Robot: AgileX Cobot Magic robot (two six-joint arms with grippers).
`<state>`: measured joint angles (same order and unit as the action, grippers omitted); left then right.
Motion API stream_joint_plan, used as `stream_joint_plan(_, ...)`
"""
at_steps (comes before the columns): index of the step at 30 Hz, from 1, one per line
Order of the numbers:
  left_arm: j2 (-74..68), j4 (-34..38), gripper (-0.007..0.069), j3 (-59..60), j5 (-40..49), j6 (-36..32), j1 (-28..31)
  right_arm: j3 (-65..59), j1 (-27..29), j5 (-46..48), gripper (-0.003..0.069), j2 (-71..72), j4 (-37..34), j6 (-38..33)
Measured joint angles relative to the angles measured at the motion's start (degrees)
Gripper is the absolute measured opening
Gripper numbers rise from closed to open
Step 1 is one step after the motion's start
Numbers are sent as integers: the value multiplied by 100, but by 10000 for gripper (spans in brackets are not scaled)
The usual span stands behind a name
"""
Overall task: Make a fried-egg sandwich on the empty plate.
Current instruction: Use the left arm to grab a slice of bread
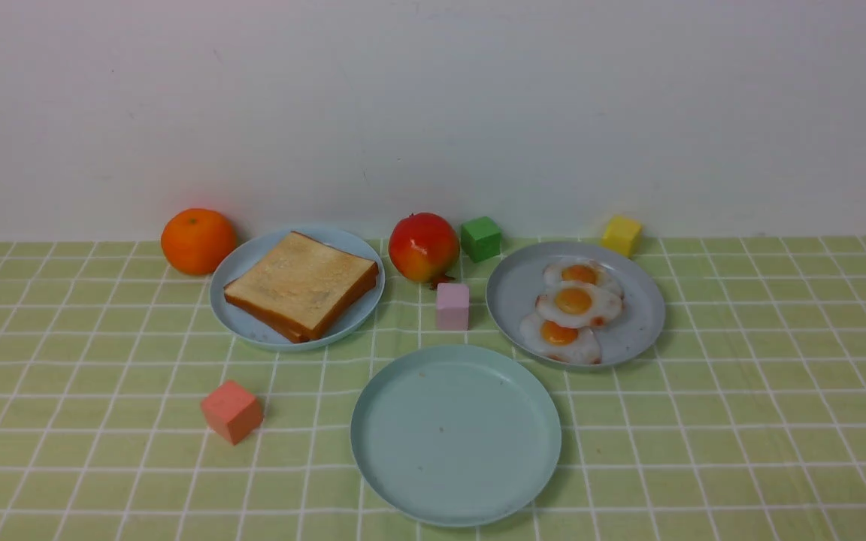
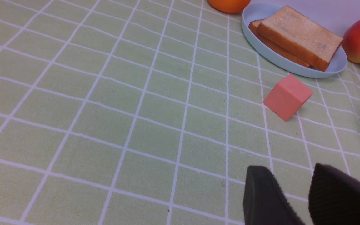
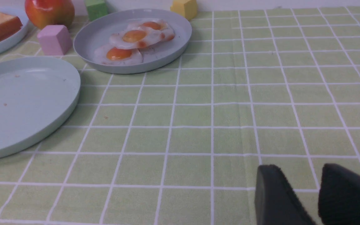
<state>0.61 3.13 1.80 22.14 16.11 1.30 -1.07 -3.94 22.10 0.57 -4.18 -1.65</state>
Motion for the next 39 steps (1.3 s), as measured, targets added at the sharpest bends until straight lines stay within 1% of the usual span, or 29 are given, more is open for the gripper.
stream_joint_plan(25, 0, 10, 238, 0, -78, 15, 0, 0, 0, 0, 239, 0, 0, 0)
stream_joint_plan(27, 0, 404, 238, 0, -507, 257, 0, 0, 0, 0, 239, 0, 0, 0)
stream_joint_plan(28, 0, 518, 238, 0, -550, 288, 0, 0, 0, 0, 239, 0, 0, 0)
stream_joint_plan(31, 0, 1745, 238, 0, -1404, 933, 0, 0, 0, 0, 239, 0, 0, 0)
stream_joint_plan(34, 0, 2571, 238, 0, -1988, 1250, 0, 0, 0, 0, 239, 0, 0, 0)
stream_joint_plan(36, 0, 2928, 238, 0, -2214, 1322, 0, 0, 0, 0, 239, 0, 0, 0)
stream_joint_plan(39, 0, 3010, 235, -51, -2087, 1281, -6, 0, 0, 0, 239, 0, 0, 0)
